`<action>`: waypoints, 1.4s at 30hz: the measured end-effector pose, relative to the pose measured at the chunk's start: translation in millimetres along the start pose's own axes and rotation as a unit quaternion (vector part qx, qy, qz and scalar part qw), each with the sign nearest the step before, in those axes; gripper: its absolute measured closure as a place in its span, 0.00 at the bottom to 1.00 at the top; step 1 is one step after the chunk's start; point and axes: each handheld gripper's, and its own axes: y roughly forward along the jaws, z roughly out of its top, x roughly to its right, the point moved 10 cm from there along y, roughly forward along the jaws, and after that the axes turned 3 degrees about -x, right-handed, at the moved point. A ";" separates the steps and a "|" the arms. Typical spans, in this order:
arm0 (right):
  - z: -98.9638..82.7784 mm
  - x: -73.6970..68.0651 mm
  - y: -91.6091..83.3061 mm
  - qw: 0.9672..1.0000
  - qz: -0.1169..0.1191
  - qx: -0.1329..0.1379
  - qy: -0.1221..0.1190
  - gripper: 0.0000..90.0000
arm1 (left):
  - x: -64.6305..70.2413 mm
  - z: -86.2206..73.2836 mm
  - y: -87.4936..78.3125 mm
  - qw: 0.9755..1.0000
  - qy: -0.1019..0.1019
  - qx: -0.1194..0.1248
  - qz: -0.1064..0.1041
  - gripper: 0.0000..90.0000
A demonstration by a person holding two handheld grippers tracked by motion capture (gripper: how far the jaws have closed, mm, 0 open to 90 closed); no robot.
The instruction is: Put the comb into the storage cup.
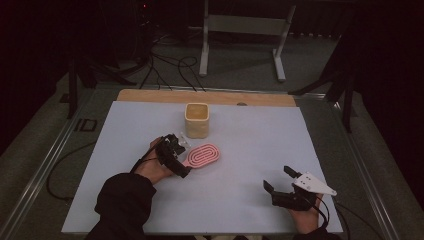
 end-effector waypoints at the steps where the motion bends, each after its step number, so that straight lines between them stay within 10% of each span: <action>1: -0.2 -0.1 0.1 1.000 0.000 -0.001 0.000 0.09 | 0.4 0.0 0.3 1.000 -0.002 -0.001 -0.001 0.00; 18: -0.3 -0.1 0.1 1.000 0.001 -0.001 0.002 0.09 | 7.3 -5.6 9.7 0.998 0.001 -0.049 -0.025 0.10; 42: -0.5 0.1 -0.2 1.000 0.001 -0.003 0.002 0.09 | 13.6 -6.2 14.3 0.992 0.028 -0.113 -0.054 0.70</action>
